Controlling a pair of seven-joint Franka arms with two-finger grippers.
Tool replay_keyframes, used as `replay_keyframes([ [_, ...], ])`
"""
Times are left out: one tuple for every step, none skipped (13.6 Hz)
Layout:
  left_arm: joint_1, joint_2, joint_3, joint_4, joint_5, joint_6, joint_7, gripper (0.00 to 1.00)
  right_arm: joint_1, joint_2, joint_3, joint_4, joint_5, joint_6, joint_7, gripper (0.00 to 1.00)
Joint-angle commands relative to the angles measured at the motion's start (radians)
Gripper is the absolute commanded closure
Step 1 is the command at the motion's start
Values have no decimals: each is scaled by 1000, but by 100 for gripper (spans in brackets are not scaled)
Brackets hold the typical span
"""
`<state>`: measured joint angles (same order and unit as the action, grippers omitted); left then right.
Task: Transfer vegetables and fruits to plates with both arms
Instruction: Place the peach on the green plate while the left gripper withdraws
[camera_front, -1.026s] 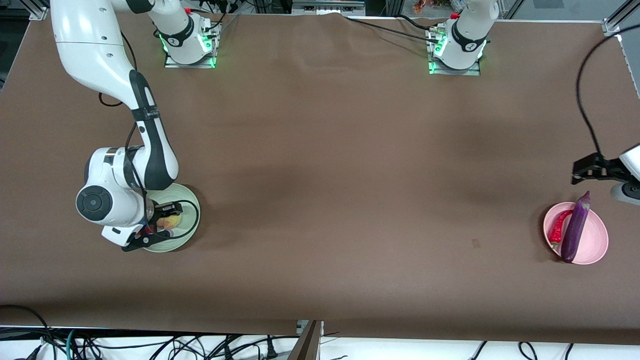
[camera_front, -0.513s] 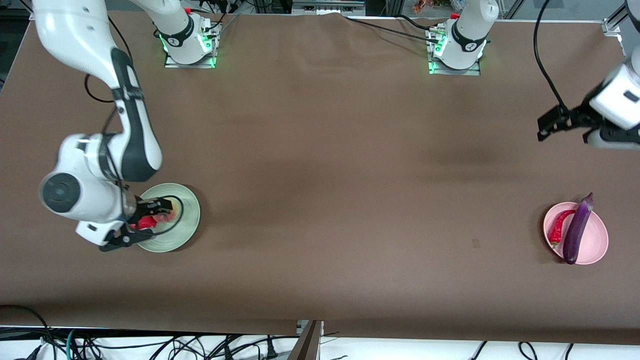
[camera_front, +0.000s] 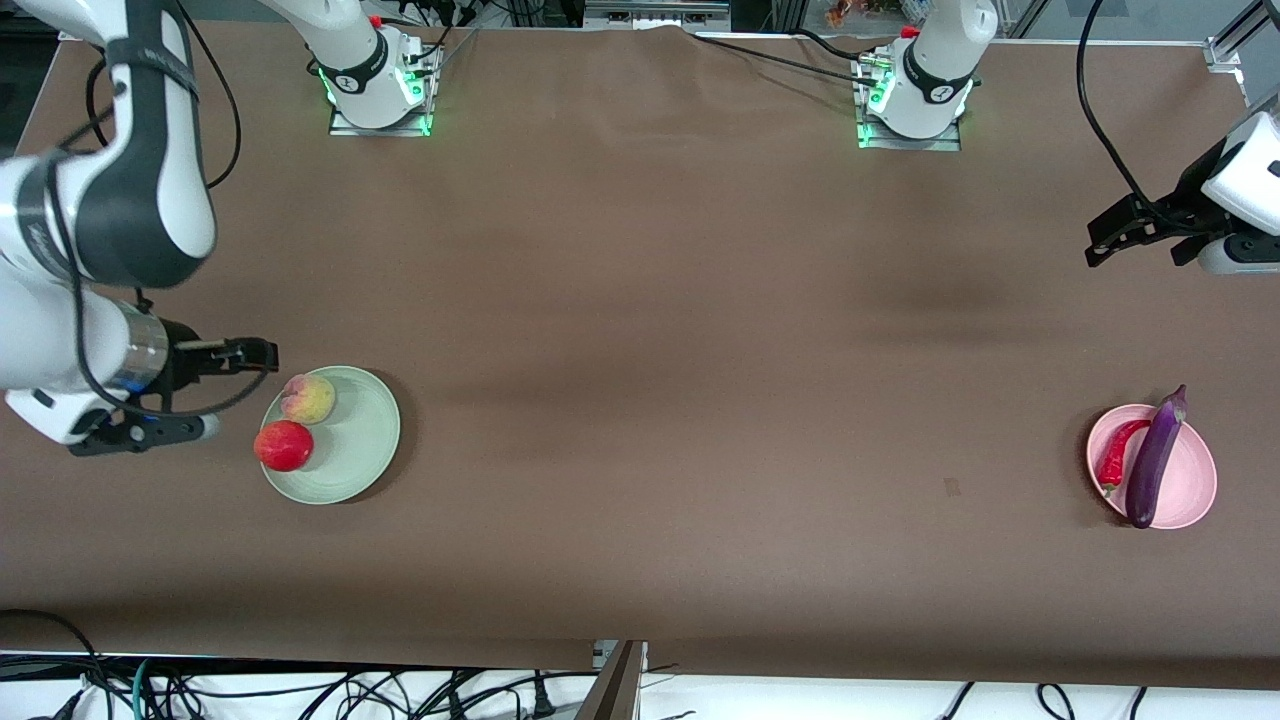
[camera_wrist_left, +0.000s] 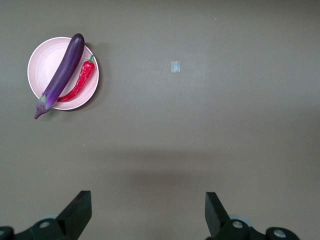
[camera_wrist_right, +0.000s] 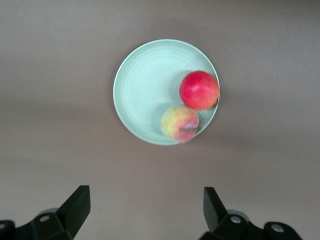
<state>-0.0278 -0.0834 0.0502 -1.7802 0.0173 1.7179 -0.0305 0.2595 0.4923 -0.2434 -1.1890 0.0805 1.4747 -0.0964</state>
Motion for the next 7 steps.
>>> replay_keyframes([
  [31, 1, -16, -5, -26, 2, 1, 0, -14, -69, 22, 19, 13, -111, 44, 0],
  [29, 4, -18, -4, -26, -13, 1, 0, -26, -128, 57, 2, 13, -102, 40, 0],
  [22, 11, -18, 17, -25, -36, 3, 0, -72, -165, 102, -47, -1, -90, 37, 0],
  [14, 22, -18, 43, -25, -53, 3, 0, -104, -217, 148, -88, -40, -77, 38, 0],
  [12, 25, -29, 54, -25, -58, 4, 0, -147, -266, 179, -128, -60, -56, 38, 0],
  [14, 25, -53, 54, -25, -58, 4, 0, -179, -311, 208, -165, -62, -27, 38, 0],
  [14, 25, -64, 56, -17, -58, 4, 0, -209, -349, 225, -199, -62, -22, 38, 0],
])
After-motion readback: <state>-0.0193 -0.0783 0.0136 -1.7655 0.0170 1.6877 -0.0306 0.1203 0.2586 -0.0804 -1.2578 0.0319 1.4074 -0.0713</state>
